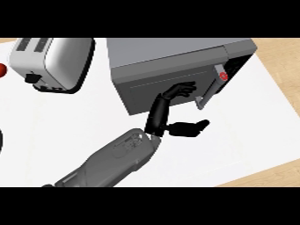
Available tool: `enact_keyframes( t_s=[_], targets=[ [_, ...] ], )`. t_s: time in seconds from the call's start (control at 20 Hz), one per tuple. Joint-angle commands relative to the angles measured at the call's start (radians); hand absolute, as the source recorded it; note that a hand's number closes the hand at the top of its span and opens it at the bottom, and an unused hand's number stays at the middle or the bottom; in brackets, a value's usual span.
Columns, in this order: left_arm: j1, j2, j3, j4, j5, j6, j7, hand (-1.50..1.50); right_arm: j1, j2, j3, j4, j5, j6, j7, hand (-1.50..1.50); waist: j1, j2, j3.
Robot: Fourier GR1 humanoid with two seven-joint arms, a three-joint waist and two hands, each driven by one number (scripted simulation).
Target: Pick up the milk, place it into the microwave and close the microwave
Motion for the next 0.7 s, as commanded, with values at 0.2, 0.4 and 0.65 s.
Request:
enact_keyframes(
  t_s=[0.2,0.4,0.65],
  targets=[
    [-0.057,0.000,0.057,0.003,0.119,0.073,-0.043,-1.50,-0.112,-0.096,-0.093,-0.018,0.111,-0.061,0.007,1.50,-0.009,0.020,-0.002],
    [-0.064,0.000,0.068,0.017,0.170,0.081,-0.056,-1.50,-0.131,-0.111,-0.103,0.000,0.122,-0.061,-0.002,1.50,-0.015,0.028,0.001],
    [-0.066,0.000,0.047,0.032,0.201,0.094,-0.094,-1.50,-0.175,-0.131,-0.106,0.013,0.122,-0.064,0.010,1.50,-0.015,0.034,0.001]
  ],
)
